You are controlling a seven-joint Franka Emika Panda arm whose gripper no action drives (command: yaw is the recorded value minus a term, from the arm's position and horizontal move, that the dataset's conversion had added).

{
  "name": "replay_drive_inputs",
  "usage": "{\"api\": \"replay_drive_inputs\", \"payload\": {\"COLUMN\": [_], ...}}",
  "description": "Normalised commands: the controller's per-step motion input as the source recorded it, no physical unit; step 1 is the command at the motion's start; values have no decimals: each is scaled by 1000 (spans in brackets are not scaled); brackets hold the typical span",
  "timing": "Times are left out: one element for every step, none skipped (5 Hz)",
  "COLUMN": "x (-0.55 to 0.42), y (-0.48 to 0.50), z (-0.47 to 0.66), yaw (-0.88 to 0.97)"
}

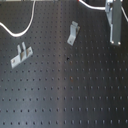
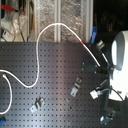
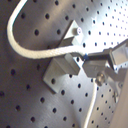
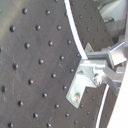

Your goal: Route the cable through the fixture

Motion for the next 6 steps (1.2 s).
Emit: {"api": "replay_drive_inputs", "payload": {"x": [-38,-76,-141,-176,-42,-42], "y": [-209,-277,-363,-344,-64,-56], "z": [95,99,90,72,25,56], "yaw": [471,557,563,571,357,180]}}
